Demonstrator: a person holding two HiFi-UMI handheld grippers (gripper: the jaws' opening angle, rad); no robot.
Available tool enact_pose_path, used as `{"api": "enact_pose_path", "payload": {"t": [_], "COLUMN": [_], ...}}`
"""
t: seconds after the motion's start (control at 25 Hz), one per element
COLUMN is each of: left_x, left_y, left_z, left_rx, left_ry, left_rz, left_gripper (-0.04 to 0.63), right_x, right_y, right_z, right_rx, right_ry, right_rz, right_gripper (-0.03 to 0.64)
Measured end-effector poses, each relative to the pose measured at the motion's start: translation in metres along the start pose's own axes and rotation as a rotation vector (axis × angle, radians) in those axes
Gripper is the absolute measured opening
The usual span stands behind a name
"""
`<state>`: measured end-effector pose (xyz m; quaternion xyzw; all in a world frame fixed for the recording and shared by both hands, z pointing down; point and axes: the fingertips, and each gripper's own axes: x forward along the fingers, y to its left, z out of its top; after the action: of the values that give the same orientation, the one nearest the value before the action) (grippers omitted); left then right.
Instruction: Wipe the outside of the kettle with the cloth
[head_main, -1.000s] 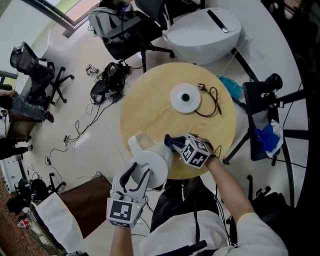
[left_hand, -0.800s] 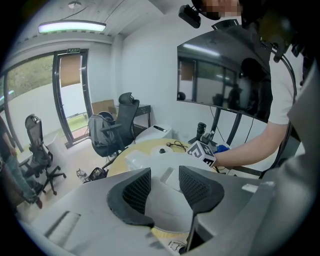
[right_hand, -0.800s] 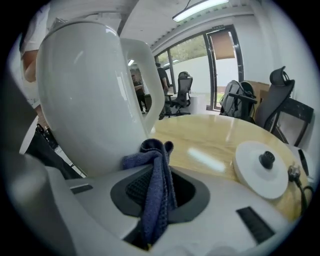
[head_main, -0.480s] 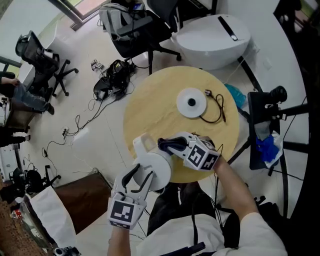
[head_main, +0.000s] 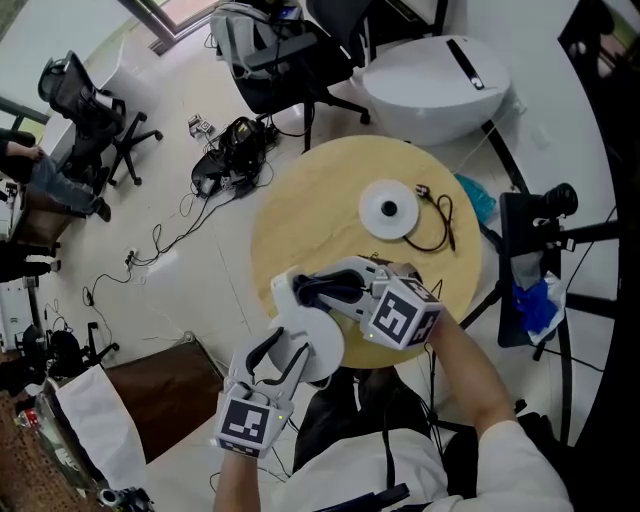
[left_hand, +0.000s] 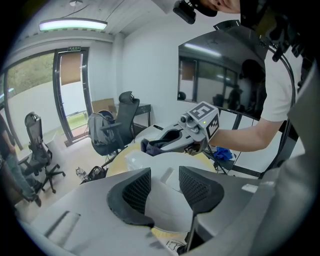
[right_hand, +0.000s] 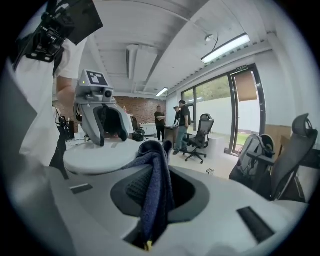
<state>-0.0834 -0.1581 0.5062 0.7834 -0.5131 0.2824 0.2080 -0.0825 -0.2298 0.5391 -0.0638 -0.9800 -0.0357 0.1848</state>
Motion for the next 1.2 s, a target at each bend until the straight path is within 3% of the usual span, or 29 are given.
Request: {"api": "enact_pose_path", "payload": {"t": [0.52,0.72,0.8,0.92,1.04,1.12,1.2], "left_x": [0.000,0.002,0.003,0.003,-0.016,-0.040,-0.064], "left_y": [0.001,0.003,0.003,0.006,0.018,0.031,0.043], "left_z": [0.001,-0.002,-0.003,-0.002,0.020,0.032,0.031], "left_rx": [-0.008,0.007,-0.020,-0.127,-0.230,-0.232,-0.219], "left_ry": [0.010,0.008,-0.003,-0.041,-0.188,-0.292,-0.359], "left_rz": [0.001,0.002,-0.008,-0.072,-0.112,-0.097,-0.084], "left_gripper": [0.187,0.187,0.187,0.186,0.186,0.186,0.094], "right_x": [0.055,0.062,0.057,0.031,-0.014,-0.051,-0.090], "right_y": [0.000,-0.001,-0.003,-0.013,-0.029,-0.034,-0.029], "right_z": [-0.151,-0.169,-0.164,-0.147,-0.117,-0.099,-0.081], "right_rx": [0.133,0.194,0.235,0.280,0.358,0.422,0.481], "right_ry": [0.276,0.287,0.267,0.235,0.161,0.104,0.052], "right_rz": [0.018,-0.007,-0.031,-0.116,-0.267,-0.391,-0.527], "right_gripper": [0.067,0.067,0.067,0.067,0.067,0.067,0.067]}}
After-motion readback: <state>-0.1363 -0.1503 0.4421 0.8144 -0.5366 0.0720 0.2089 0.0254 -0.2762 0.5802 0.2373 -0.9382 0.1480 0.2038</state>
